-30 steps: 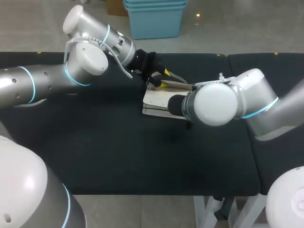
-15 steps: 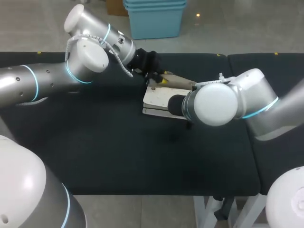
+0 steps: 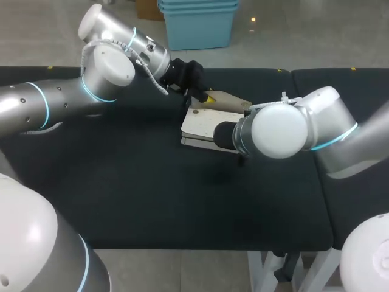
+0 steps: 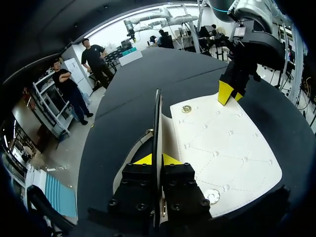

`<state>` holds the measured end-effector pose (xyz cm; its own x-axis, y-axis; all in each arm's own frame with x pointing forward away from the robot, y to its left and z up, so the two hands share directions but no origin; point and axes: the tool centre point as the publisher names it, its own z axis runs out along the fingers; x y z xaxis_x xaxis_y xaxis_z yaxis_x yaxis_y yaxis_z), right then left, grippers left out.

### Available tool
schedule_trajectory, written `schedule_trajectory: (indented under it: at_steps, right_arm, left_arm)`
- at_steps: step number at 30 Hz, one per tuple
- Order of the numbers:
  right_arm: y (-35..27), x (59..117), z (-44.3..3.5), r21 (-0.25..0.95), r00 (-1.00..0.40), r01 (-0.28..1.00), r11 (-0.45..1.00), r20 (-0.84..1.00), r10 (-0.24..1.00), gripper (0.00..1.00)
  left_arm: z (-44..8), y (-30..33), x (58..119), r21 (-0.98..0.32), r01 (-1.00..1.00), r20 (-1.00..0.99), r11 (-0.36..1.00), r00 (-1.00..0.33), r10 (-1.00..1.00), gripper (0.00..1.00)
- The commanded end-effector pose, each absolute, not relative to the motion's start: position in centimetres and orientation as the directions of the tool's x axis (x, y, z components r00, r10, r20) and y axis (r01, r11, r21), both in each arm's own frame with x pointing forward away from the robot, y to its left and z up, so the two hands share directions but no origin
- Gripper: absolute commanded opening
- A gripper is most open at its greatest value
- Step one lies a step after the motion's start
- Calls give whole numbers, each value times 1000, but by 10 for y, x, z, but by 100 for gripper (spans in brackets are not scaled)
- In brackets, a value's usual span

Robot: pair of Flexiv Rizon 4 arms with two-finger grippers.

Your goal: Pick up the bag, open it, inspect its contents, close it, and place it on the opposite side

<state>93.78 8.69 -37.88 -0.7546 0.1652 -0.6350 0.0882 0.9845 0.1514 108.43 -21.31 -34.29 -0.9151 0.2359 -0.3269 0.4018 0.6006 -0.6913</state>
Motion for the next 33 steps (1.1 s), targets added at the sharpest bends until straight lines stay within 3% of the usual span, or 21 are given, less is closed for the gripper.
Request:
schedule_trajectory:
  at_steps: [1, 16, 18, 19, 21, 33]
  right_arm:
    - [83, 934, -367, 179, -775, 68, 981, -610, 165, 100]
    - [83, 914, -303, 224, -812, 45, 974, -560, 166, 100]
    - [83, 914, -299, 222, -812, 42, 974, -560, 163, 66]
    - [83, 914, -297, 219, -812, 44, 975, -561, 162, 40]
    - [83, 914, -292, 224, -813, 39, 974, -559, 161, 0]
    - [86, 929, -272, 227, -817, 3, 974, -561, 133, 0]
  left_arm:
    - [-333, -211, 1083, -688, 395, -326, 609, -918, 228, 0]
    - [-293, -203, 1076, -699, 356, -322, 620, -931, 172, 0]
    - [-290, -203, 1075, -703, 350, -314, 619, -934, 172, 0]
    - [-290, -203, 1075, -703, 350, -314, 619, -934, 172, 0]
    - [-290, -203, 1075, -703, 350, -314, 619, -934, 172, 0]
    - [-290, -203, 1075, -703, 350, -314, 619, -934, 172, 0]
